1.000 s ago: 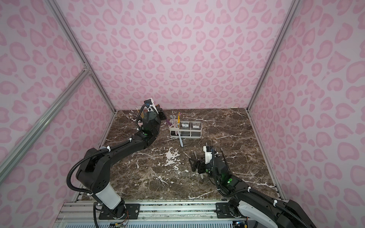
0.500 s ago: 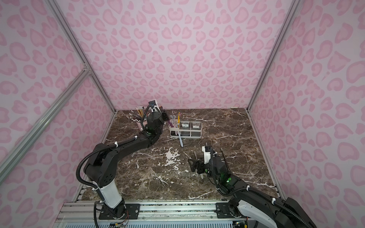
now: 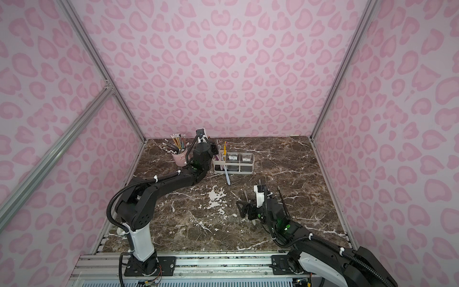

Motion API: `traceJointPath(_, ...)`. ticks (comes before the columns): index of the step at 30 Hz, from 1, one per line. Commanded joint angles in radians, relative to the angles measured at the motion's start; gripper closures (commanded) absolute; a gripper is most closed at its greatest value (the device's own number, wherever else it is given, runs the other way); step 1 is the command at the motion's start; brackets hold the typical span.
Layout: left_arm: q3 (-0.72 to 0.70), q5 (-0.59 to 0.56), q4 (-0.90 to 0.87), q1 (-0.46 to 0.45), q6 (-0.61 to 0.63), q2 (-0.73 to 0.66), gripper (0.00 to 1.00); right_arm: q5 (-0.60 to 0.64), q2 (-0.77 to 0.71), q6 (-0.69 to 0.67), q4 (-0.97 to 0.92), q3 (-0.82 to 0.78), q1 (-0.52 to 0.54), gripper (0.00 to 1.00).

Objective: Place the toothbrush into the toothbrush holder
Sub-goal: Place the toothbrush in the toothbrush holder.

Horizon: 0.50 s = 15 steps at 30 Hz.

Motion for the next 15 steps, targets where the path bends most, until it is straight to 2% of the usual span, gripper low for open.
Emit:
traceJointPath(1,0.020,-0.025,0.025,-0.013,0.023,0.015,0.98,0.001,0.003,-0.015,0.038,-0.001,0.003,0.03)
traceJointPath(15,0.036,-0.067,0.018,-0.054,0.052,0.060,0.93,-0.003,0.022,-0.021,0.070,-0.020,0.004,0.03)
